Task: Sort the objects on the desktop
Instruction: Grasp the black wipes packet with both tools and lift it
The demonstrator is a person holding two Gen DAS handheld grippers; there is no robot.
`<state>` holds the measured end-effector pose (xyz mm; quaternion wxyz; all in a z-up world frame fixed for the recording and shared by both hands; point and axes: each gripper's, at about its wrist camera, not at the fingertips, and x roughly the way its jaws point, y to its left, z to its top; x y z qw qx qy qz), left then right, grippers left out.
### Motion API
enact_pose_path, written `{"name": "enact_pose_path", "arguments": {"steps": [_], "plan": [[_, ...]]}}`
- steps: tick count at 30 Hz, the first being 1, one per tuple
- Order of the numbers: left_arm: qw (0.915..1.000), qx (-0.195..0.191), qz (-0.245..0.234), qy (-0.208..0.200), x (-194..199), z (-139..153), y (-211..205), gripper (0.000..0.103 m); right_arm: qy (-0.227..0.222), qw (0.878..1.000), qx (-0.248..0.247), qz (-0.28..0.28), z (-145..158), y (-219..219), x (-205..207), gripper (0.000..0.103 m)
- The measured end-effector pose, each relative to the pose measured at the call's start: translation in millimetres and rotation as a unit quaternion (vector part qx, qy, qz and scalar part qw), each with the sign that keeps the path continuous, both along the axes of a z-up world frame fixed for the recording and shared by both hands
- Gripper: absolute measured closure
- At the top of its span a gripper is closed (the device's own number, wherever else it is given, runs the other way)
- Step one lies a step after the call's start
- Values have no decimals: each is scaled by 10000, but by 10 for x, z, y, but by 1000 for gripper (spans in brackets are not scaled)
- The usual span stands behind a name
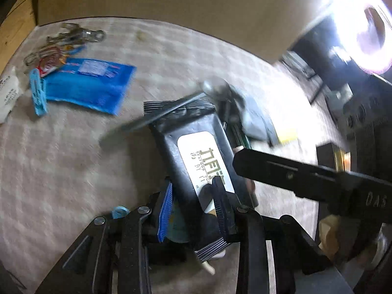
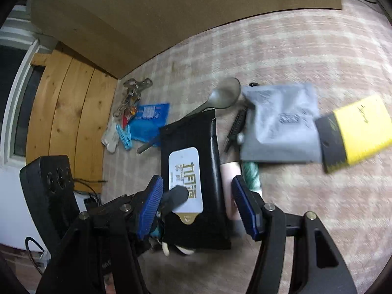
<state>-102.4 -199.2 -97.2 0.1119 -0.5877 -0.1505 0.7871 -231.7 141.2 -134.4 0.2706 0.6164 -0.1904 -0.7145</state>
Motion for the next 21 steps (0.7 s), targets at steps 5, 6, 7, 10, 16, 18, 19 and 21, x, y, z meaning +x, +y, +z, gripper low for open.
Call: {"name": "enact_pose_path", "arguments": {"steps": [5,6,7,10,16,18,19,21], "plan": [[9990,-84,-435,32,182,24,357,74,-157,9998,-55,-78,-26,362,263,44],[9984,-22,-557,13,221,15,445,76,-171,9998,-57,-92,-25,442,326,45],[9976,36,-692,-57,231,9,570,81,-185,9997,-64,-126,-22,512,374,45],[9937,60,-1113,-150,351,73,967,80,-201,9987,-141,-446,18,789,522,45],[9891,-294,-1439,-93,549,152,1316,81,-148,9981,-230,-546,91,1076,771,45],[9903,-272,-1352,-149,560,157,1312,79,-137,9980,-48,-616,70,1134,835,45],[9909,-224,-1313,-181,568,157,1308,79,-122,9977,54,-666,60,1167,865,45],[9913,-228,-1284,-187,617,163,1293,79,-105,9971,218,-719,32,1240,918,45]]}}
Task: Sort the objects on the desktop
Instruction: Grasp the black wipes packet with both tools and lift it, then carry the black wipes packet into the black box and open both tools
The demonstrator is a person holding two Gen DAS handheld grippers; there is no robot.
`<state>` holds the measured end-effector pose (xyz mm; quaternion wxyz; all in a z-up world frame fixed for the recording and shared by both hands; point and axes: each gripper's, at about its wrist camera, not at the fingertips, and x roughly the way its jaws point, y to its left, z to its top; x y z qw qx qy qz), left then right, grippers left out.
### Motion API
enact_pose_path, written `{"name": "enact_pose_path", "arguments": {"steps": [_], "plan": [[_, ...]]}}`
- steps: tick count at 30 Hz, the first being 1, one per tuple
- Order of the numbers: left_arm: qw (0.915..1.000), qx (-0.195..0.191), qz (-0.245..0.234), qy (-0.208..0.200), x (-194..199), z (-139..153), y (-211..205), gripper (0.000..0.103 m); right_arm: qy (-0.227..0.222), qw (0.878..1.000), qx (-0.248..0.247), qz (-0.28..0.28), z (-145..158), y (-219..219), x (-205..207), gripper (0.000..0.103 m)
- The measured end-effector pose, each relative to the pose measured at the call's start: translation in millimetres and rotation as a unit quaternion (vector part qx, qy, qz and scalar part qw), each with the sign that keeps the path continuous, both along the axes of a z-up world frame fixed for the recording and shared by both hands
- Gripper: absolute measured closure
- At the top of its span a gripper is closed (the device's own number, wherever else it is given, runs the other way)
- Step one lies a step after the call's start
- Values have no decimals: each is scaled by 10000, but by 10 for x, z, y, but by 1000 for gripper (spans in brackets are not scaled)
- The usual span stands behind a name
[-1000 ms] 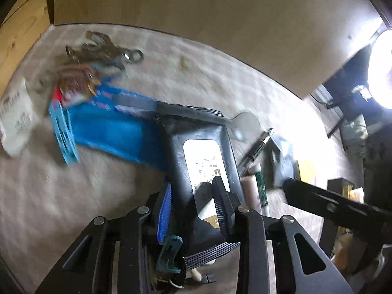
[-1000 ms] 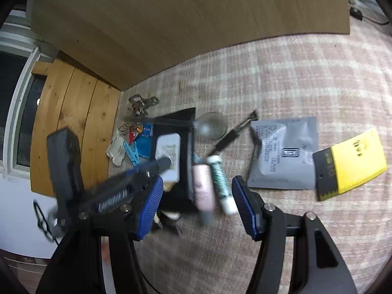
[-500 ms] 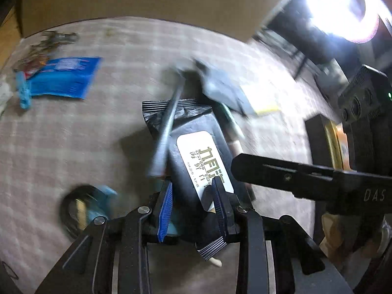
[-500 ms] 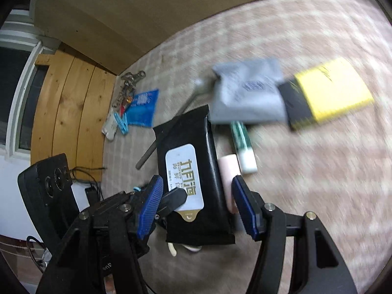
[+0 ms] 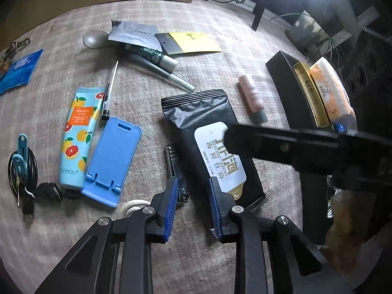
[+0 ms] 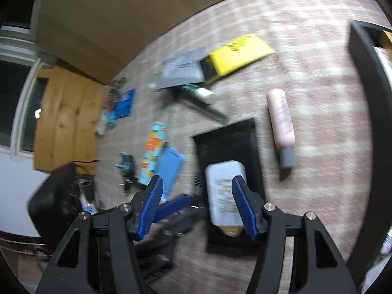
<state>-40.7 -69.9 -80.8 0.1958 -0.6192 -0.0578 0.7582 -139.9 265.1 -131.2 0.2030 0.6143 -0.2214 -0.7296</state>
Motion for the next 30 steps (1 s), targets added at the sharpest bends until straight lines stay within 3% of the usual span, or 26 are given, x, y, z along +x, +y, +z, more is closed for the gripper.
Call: {"name": "enact_pose_path", "arguments": {"steps": [4,8,13,16,22,30], "plan": [[10000,-47,6,81,80,21,41,68,-31,9997,194,-117,-76,152,73,45],[9995,7,285,144,75,80,47,68,-72,9990,397,-197,-190,190,31,45],[9979,-134,392,496,173,189,79,68,-137,9992,226,-283,-247,284,35,45],[9993,-99,330,167,79,38,167,68,-116,9995,195,-223,-252,282,32,45],[9993,72,373,-62,-52,-112,227,68,6,9996,274,68,-260,200,-10,50],[9993,214,311,-31,61,-9,267,67,-52,9998,166,104,-240,226,36,51]]}}
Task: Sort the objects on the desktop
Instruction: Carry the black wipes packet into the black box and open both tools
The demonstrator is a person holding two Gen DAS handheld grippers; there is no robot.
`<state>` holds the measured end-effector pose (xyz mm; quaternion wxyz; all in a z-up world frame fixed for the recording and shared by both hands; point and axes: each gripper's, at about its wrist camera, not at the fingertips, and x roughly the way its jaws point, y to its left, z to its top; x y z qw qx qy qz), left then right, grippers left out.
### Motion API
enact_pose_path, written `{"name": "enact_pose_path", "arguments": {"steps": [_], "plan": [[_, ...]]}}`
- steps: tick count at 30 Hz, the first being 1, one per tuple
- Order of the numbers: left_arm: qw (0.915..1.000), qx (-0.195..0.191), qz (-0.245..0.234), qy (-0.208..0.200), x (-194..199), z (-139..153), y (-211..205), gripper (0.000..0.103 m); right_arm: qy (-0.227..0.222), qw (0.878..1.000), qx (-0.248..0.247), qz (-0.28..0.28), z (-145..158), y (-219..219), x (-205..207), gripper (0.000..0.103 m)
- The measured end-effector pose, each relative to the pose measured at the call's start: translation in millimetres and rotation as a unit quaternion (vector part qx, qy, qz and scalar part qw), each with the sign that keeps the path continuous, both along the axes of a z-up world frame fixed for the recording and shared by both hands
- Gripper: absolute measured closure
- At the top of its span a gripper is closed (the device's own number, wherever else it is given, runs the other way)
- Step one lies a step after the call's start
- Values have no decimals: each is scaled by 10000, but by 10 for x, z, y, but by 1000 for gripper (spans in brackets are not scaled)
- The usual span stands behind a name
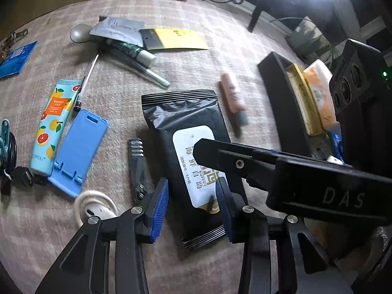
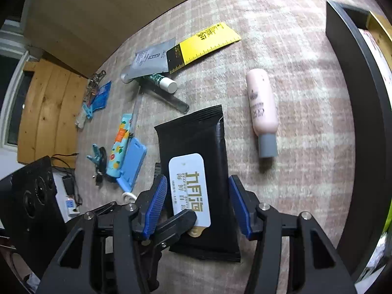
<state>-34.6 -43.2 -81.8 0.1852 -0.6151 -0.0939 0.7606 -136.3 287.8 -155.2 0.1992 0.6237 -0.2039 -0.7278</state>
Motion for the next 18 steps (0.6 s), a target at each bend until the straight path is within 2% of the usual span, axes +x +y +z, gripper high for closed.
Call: {"name": "enact_pose_path", "arguments": {"steps": [9,14,18], "plan": [[9976,118,-359,583,162,616,355,67,428,9989,-88,-158,497,345,268,51],[9941,233,-630,846,139,916,825,67,646,9963,-259,-512,827,787,391,51],[9876,322,-1072,1098,145,1170,1326,67,893,9924,-243,-807,1115,1200,506,51]]}}
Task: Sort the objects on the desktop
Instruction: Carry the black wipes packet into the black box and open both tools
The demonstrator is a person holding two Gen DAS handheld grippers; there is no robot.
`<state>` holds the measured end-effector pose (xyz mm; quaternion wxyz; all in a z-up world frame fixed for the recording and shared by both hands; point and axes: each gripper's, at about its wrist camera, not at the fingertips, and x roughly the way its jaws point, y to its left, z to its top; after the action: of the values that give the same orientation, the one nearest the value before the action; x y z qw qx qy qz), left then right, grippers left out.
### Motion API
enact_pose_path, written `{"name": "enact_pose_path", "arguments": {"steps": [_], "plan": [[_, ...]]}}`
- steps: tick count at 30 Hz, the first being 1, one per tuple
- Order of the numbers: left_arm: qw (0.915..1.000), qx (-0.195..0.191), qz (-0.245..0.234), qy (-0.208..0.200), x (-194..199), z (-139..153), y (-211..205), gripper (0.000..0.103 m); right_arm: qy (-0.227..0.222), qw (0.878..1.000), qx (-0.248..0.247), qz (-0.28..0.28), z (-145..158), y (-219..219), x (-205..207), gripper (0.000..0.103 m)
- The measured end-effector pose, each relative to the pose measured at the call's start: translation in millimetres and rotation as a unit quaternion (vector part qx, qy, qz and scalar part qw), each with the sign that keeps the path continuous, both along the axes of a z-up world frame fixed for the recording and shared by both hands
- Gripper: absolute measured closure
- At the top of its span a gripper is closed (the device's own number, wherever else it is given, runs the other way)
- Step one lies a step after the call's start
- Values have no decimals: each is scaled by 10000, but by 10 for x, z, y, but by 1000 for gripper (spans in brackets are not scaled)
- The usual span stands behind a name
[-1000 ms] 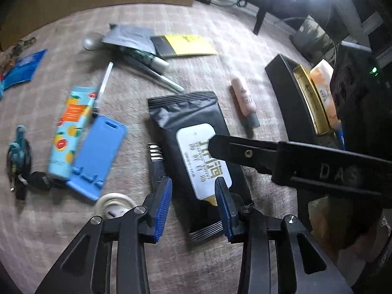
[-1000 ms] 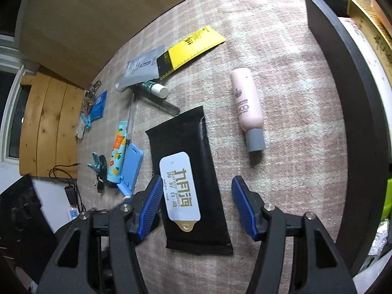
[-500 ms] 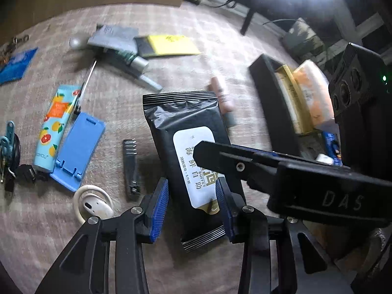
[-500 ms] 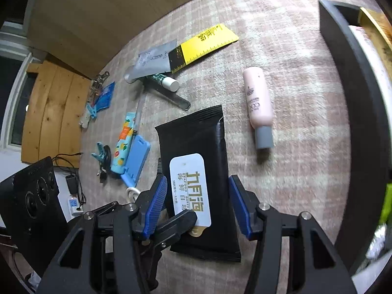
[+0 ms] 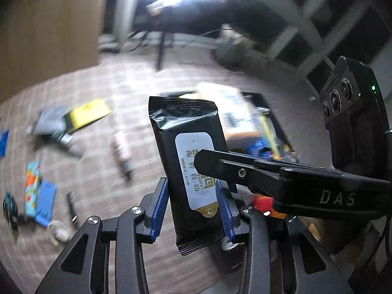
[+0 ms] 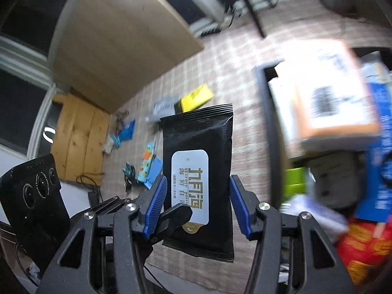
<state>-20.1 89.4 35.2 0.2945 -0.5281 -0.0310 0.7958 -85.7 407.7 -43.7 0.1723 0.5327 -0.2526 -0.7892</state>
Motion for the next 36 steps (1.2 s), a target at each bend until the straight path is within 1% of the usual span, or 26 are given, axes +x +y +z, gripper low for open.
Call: {"name": "enact_pose_path", "arguments": {"steps": [4,8,12,17,20,23,27,30,36], "plan": [[9992,107,-392,48,-8,159,437,67,183,9991,65,-368,242,527,99,51],[9970,161,-763,-27,-83,184,942,67,295,9964,242,-754,393,1057,155,51],[9946,107,-1032,3,-133,190,1383,67,258,9926,433,-1108,418,1456,162,51],[9928,49,-1198,50,-193,140,1684,67,168,9886,616,-1361,399,1814,138,51],[9939,-18,-1084,182,-205,163,1687,67,169,9867,689,-1460,412,1945,112,51],[9946,22,-1036,102,-239,157,1609,67,274,9828,856,-1614,473,2024,128,51],[9954,31,-950,139,-215,215,1443,67,305,9828,863,-1603,507,2017,147,51],[9960,14,-878,163,-202,261,1305,67,270,9844,814,-1536,484,1934,163,51],[9979,-85,-626,125,-132,233,845,67,247,9901,746,-1164,426,1556,190,50]]}}
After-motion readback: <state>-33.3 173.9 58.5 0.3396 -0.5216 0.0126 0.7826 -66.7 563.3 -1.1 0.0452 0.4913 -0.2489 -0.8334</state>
